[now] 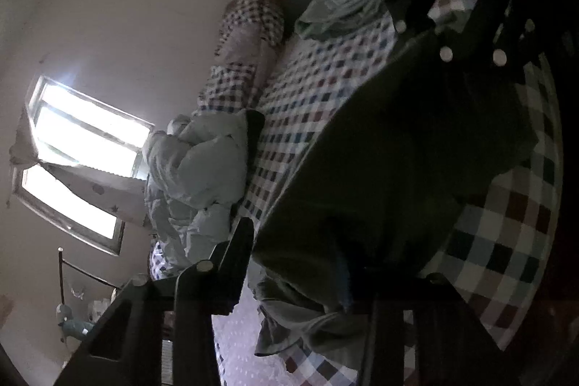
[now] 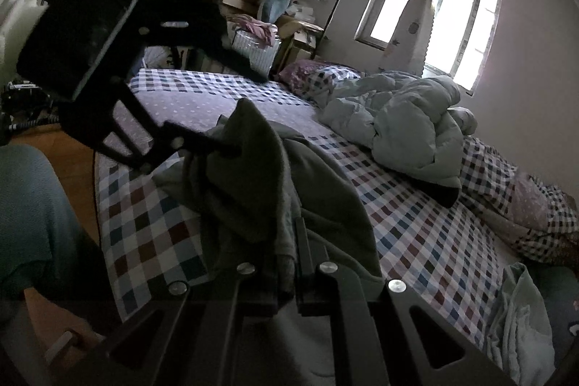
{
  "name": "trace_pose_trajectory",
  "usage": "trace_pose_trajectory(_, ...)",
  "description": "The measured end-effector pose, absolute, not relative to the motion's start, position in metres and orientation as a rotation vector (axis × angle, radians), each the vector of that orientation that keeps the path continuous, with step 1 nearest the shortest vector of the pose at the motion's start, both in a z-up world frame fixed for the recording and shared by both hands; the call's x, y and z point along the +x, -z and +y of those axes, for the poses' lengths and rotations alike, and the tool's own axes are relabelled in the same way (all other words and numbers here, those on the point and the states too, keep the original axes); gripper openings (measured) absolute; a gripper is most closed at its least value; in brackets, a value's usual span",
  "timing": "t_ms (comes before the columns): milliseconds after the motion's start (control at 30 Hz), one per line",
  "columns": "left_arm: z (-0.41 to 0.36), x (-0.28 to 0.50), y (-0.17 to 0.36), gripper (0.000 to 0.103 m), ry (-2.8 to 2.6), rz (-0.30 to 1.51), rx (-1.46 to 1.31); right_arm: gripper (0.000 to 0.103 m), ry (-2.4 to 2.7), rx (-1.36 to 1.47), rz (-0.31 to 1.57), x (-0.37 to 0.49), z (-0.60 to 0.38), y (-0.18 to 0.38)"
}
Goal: Fold clothes
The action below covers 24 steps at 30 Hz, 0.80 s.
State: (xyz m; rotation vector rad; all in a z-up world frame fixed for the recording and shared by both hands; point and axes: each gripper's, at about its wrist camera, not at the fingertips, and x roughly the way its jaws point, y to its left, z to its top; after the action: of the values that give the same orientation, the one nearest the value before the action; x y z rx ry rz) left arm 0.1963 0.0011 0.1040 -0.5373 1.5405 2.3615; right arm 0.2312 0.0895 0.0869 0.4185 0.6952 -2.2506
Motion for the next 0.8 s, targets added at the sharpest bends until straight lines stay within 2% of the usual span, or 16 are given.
trace_pose_trajectory(67, 0.002, 0.195, -0.105, 0.038, -2.377, 1.520, -0.551, 0.005, 2.250, 0.417, 0.699, 0.232, 0.089, -0.087)
trace_pose_trajectory(167, 0.002, 0.197, -0.109, 0.026, -2.431, 1.472, -0.560, 0.005, 2.253, 0.417, 0.705, 0.232, 0.089, -0.086)
trace_pose_trajectory(233, 0.001, 0.200, -0.111, 0.010, -2.489, 1.414, -0.568, 0.005, 2.257, 0.420, 0.704, 0.231, 0.090, -0.086)
trace_pose_trajectory(500, -0.015, 0.201, -0.119, 0.006, -2.730, 0.995, -0.676, 0.006, 2.271, 0.432, 0.617, 0.228, 0.094, -0.090)
trace_pose_trajectory(600, -0.022, 0.197, -0.119, 0.006, -2.819, 0.806, -0.720, 0.018, 2.290, 0.442, 0.577, 0.224, 0.098, -0.091)
trace_pose_trajectory(667, -0.030, 0.194, -0.120, 0.006, -2.874, 0.649, -0.744, 0.036, 2.307, 0.446, 0.540, 0.222, 0.102, -0.093)
trace_pose_trajectory(800, -0.050, 0.193, -0.122, 0.006, -2.979, 0.340, -0.736, 0.043, 2.339, 0.462, 0.423, 0.213, 0.115, -0.101)
